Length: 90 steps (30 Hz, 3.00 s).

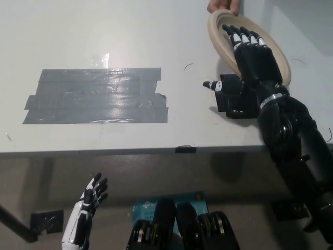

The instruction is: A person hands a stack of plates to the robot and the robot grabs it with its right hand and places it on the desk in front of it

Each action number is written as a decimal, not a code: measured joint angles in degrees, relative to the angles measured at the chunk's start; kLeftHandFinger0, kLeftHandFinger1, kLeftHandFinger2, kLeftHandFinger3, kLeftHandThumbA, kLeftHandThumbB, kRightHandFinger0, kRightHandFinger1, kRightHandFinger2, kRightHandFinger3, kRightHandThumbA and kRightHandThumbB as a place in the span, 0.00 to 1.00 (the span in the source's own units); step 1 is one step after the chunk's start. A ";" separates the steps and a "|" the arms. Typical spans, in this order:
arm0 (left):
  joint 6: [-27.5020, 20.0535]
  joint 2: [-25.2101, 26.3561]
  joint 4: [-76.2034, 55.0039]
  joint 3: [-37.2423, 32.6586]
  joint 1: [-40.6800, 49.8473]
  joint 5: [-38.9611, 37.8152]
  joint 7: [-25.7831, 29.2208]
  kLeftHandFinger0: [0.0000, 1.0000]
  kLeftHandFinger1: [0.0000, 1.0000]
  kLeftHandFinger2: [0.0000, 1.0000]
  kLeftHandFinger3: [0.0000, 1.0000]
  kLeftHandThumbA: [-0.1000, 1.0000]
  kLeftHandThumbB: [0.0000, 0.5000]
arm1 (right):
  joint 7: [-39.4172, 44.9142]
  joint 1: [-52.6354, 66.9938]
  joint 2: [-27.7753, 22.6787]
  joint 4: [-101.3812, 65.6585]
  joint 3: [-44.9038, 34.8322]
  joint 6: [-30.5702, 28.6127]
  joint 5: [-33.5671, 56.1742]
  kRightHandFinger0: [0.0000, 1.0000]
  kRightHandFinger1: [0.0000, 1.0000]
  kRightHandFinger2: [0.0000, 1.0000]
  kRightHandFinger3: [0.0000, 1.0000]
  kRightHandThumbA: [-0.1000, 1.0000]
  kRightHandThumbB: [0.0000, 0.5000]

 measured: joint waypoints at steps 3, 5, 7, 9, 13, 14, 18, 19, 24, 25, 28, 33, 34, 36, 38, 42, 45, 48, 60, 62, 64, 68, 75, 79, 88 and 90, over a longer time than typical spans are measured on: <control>0.00 0.01 0.00 0.00 0.00 0.00 0.00 1.00 1.00 1.00 1.00 1.00 0.58 | 0.63 0.00 -0.17 0.15 0.29 0.44 -0.30 1.00 1.00 1.00 1.00 0.82 1.00; 0.00 0.00 0.00 0.00 0.00 0.01 0.00 1.00 1.00 1.00 1.00 1.00 0.58 | 0.56 -0.15 -0.42 1.58 1.12 1.14 -1.49 1.00 1.00 1.00 1.00 0.65 1.00; 0.00 0.01 0.00 0.00 0.01 0.01 0.00 1.00 1.00 1.00 1.00 1.00 0.58 | -0.76 -0.45 -0.39 4.53 1.61 1.35 -2.49 1.00 1.00 1.00 1.00 0.58 1.00; 0.07 0.01 0.05 0.00 0.04 0.02 0.01 1.00 1.00 1.00 1.00 1.00 0.56 | -3.05 -0.42 -0.20 8.34 1.94 1.47 -3.47 0.52 0.59 0.74 1.00 0.54 0.78; 0.29 0.00 0.06 0.00 0.02 0.03 0.01 1.00 1.00 1.00 1.00 1.00 0.55 | -6.60 -0.39 0.00 13.42 2.28 1.49 -4.43 0.00 0.00 0.00 0.31 0.55 0.28; 0.35 0.00 0.06 0.00 0.02 0.03 0.00 1.00 1.00 1.00 1.00 1.00 0.56 | -7.95 -0.40 -0.01 14.81 2.27 1.48 -4.60 0.00 0.00 0.00 0.29 0.54 0.23; 0.55 0.01 0.08 0.00 0.02 0.03 0.01 1.00 1.00 1.00 1.00 1.00 0.56 | -12.72 -0.47 -0.17 18.28 1.88 1.32 -4.86 0.00 0.00 0.01 0.16 0.56 0.11; 0.59 0.01 0.07 0.01 0.02 0.03 0.01 1.00 1.00 1.00 1.00 1.00 0.56 | -13.96 -0.47 -0.27 19.08 1.76 1.22 -4.87 0.00 0.00 0.01 0.16 0.56 0.11; 0.72 0.01 0.07 0.01 0.03 0.02 0.01 1.00 1.00 1.00 1.00 1.00 0.50 | -19.32 -0.47 -0.57 20.68 1.52 0.81 -5.05 0.00 0.00 0.22 0.11 0.62 0.07; 0.73 0.01 0.07 0.01 0.02 0.03 0.01 1.00 1.00 1.00 1.00 1.00 0.50 | -20.05 -0.47 -0.60 20.68 1.50 0.76 -5.07 0.00 0.00 0.26 0.11 0.62 0.06; 0.74 0.00 0.06 0.01 0.01 0.01 0.00 1.00 1.00 1.00 1.00 1.00 0.50 | -22.72 -0.39 -0.91 19.58 0.88 0.34 -5.11 0.00 0.00 0.38 0.11 0.59 0.15; 0.74 -0.01 0.05 0.01 0.00 -0.07 -0.02 1.00 1.00 1.00 1.00 1.00 0.50 | -26.59 -0.17 -1.97 12.14 -0.36 0.25 -5.98 0.00 0.00 0.38 0.21 0.67 0.07; 0.75 0.00 0.05 0.01 0.00 -0.10 -0.02 1.00 1.00 1.00 1.00 1.00 0.50 | -27.04 -0.18 -2.21 10.42 -0.49 0.21 -6.10 0.00 0.00 0.36 0.23 0.68 0.07; 0.78 -0.01 0.03 0.01 -0.02 -0.21 -0.02 1.00 1.00 1.00 1.00 1.00 0.50 | -27.79 -0.20 -2.66 6.56 -0.77 0.19 -6.54 0.00 0.01 0.36 0.29 0.66 0.06; 0.82 0.00 0.01 0.01 -0.03 -0.34 -0.02 1.00 1.00 1.00 1.00 1.00 0.50 | -28.40 -0.21 -3.25 2.34 -0.93 0.17 -7.12 0.00 0.00 0.31 0.28 0.58 0.10; 0.84 0.01 -0.02 0.02 -0.05 -0.52 -0.03 1.00 1.00 1.00 1.00 1.00 0.51 | -28.47 -0.58 -4.67 -6.02 -1.16 0.17 -8.90 0.00 0.00 0.14 0.09 0.58 0.10; 0.90 0.02 -0.11 0.01 -0.08 -0.60 -0.03 1.00 1.00 1.00 1.00 1.00 0.52 | -28.21 -1.92 -5.98 -9.35 -1.12 0.12 -10.54 0.00 0.03 0.21 0.15 0.64 0.10; 1.01 0.03 -0.33 0.01 -0.07 -0.62 -0.03 1.00 1.00 1.00 1.00 1.00 0.53 | -27.70 -3.04 -7.32 -9.39 -0.58 -0.38 -11.34 0.00 0.00 0.21 0.13 0.62 0.11; 1.34 0.06 -0.57 -0.01 -0.11 -0.68 -0.04 1.00 1.00 1.00 1.00 1.00 0.56 | -25.97 -3.01 -7.73 1.06 7.81 -3.74 -14.23 0.00 0.00 0.07 0.06 0.68 0.13; 1.39 0.05 -0.58 -0.01 -0.14 -0.67 -0.03 1.00 1.00 1.00 1.00 1.00 0.59 | -25.97 -2.85 -7.58 4.18 9.66 -4.43 -14.84 0.00 0.00 0.06 0.04 0.60 0.14; 1.40 0.05 -0.59 -0.01 -0.19 -0.71 -0.04 1.00 1.00 1.00 1.00 1.00 0.59 | -26.01 -2.45 -7.29 6.89 11.01 -5.37 -14.90 0.00 0.00 0.07 0.02 0.57 0.15; 1.40 0.06 -0.58 -0.01 -0.24 -0.81 -0.05 1.00 1.00 1.00 1.00 1.00 0.58 | -26.28 -1.41 -6.71 11.19 12.50 -6.90 -14.90 0.00 0.00 0.12 0.03 0.46 0.18; 1.36 0.07 -0.56 -0.01 -0.24 -1.13 -0.25 1.00 1.00 1.00 1.00 1.00 0.56 | -27.59 0.38 -6.36 18.39 12.96 -9.24 -14.61 0.00 0.00 0.21 0.04 0.53 0.15; 1.37 0.08 -0.58 0.02 -0.23 -1.15 -0.57 1.00 1.00 1.00 1.00 1.00 0.57 | -27.75 0.64 -6.45 19.16 12.93 -9.36 -14.57 0.00 0.00 0.23 0.07 0.50 0.19; 1.42 0.03 -0.25 0.02 -0.22 -1.12 -0.58 1.00 1.00 1.00 1.00 1.00 0.56 | -20.55 0.82 -7.70 13.66 12.42 -7.89 -13.74 1.00 1.00 1.00 1.00 0.71 1.00; 1.45 0.03 -0.04 0.02 -0.17 -1.12 -0.58 1.00 1.00 1.00 1.00 1.00 0.56 | -17.92 1.09 -7.92 12.42 12.32 -7.60 -12.53 1.00 1.00 1.00 1.00 0.70 1.00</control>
